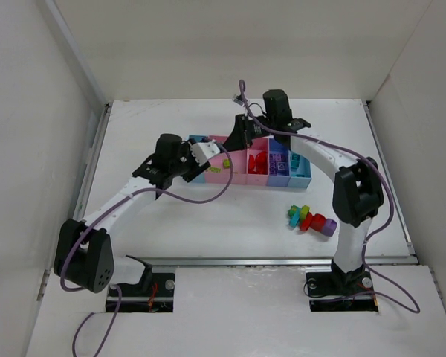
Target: Sort the legos into containers by color
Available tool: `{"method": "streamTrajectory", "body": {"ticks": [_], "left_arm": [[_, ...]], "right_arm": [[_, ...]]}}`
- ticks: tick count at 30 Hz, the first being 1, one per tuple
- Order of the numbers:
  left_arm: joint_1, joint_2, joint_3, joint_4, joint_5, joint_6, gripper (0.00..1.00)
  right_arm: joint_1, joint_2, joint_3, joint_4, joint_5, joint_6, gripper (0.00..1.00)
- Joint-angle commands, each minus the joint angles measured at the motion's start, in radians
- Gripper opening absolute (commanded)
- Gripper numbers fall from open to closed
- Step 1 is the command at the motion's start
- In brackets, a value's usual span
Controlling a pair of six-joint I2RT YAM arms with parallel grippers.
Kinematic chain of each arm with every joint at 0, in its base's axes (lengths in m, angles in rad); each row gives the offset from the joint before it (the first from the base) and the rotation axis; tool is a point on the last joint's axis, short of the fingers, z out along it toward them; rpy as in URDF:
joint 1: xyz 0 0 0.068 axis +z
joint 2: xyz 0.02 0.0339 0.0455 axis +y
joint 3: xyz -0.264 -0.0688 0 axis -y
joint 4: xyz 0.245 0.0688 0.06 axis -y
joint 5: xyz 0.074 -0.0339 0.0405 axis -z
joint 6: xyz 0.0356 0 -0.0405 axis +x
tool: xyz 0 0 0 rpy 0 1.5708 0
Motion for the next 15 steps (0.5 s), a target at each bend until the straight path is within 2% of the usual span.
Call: {"method": "streamTrajectory", "body": {"ticks": [1,9,14,15], "left_arm": [[0.070,-0.042,0.010,-0.019,-0.018,-0.145,0.00],[0.081,-0.082,-0.008,-0.160,0.133,-0.168,0.00],[0.090,-0.059,0.013,-0.160,0.142,-0.196,0.00],[0.090,-0.050,0.023,-0.160,0.142,-0.196,0.00]], "right_arm": [[-0.018,0.031,0.024,0.036,0.163,0.062,0.00],[0.040,0.226,0.282,0.036,0.336,0.129,0.00],[0.049,0.361,0.421,0.036,0.346,0.179,0.00],[0.058,0.377,0.434,0.036,0.346,0.189,0.04]]}}
